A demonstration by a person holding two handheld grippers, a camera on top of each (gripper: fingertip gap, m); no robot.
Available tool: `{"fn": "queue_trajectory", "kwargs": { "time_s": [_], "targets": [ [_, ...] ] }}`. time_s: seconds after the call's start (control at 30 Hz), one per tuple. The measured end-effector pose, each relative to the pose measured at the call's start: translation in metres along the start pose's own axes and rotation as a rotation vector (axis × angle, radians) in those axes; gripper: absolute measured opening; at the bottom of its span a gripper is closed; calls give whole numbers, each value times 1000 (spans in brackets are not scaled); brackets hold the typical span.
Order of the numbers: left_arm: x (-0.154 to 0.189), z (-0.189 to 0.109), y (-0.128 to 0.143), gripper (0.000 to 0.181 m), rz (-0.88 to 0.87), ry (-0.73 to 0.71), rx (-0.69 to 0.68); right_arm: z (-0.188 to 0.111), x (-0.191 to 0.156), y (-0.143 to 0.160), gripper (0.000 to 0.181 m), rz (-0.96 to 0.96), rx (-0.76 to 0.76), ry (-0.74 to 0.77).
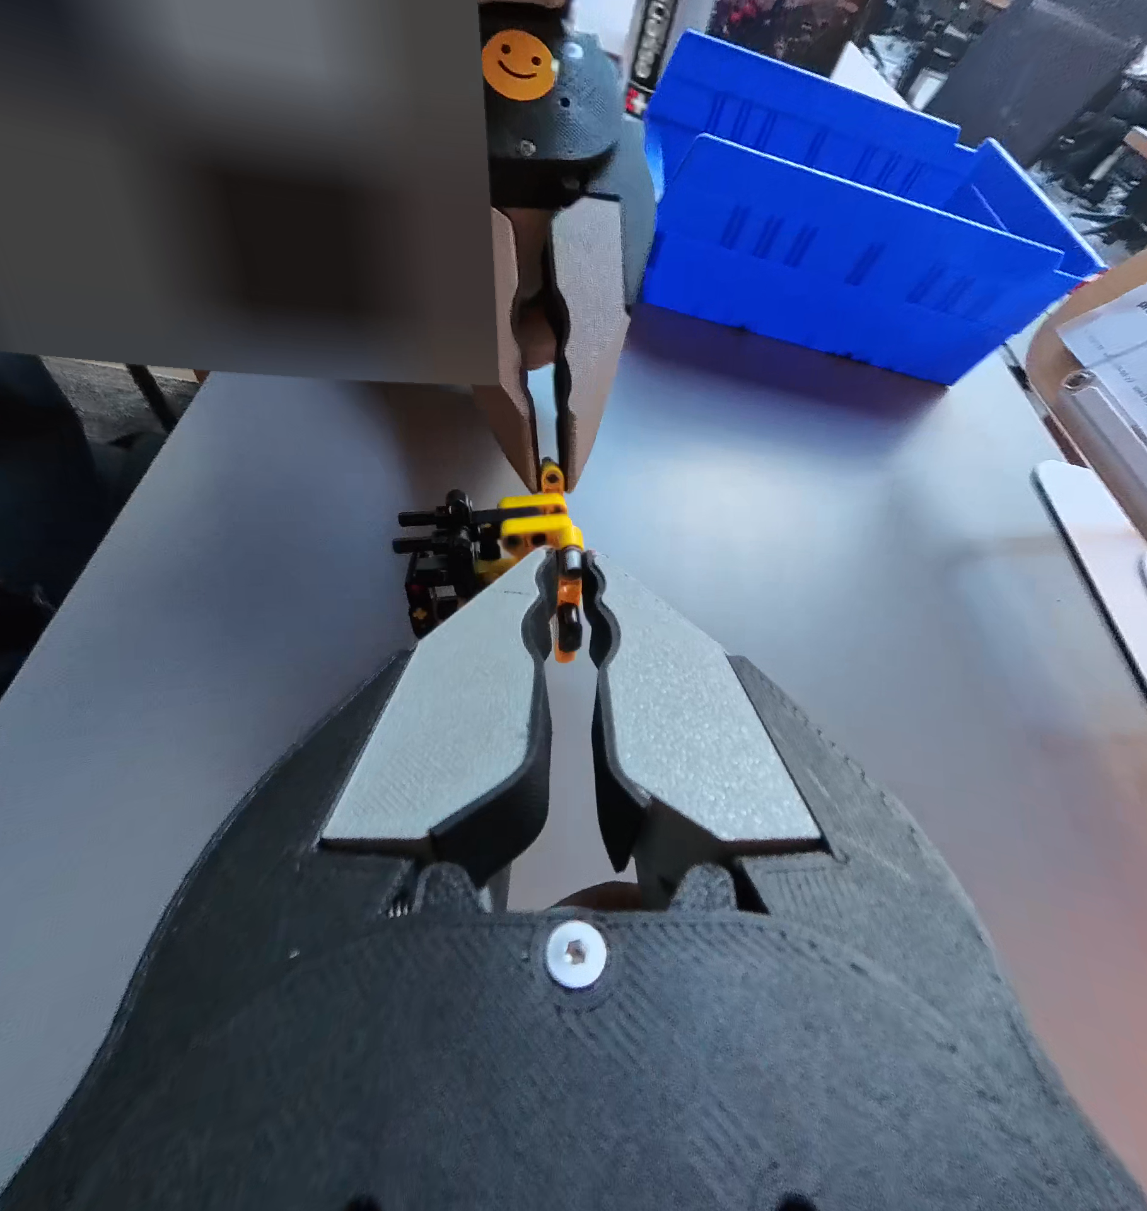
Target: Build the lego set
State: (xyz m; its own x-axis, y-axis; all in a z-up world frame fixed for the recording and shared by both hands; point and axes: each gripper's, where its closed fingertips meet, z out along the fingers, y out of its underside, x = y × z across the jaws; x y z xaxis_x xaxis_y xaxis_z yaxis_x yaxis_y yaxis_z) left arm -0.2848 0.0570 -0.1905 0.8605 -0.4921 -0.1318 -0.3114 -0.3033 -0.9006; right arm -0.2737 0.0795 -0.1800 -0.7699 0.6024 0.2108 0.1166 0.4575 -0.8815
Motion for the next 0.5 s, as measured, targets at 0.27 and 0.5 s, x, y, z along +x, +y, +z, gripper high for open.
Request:
{"fn": "queue_trajectory", "kwargs": {
  "time_s": [0.27, 0.5],
  "targets": [
    [-9, -6, 11, 4, 2, -44, -53, -14, 20, 4, 0, 30, 9, 90],
    [-9, -6, -4, 4, -33, -36, 35, -28, 30, -10, 0, 94, 117, 113]
  ]
}}
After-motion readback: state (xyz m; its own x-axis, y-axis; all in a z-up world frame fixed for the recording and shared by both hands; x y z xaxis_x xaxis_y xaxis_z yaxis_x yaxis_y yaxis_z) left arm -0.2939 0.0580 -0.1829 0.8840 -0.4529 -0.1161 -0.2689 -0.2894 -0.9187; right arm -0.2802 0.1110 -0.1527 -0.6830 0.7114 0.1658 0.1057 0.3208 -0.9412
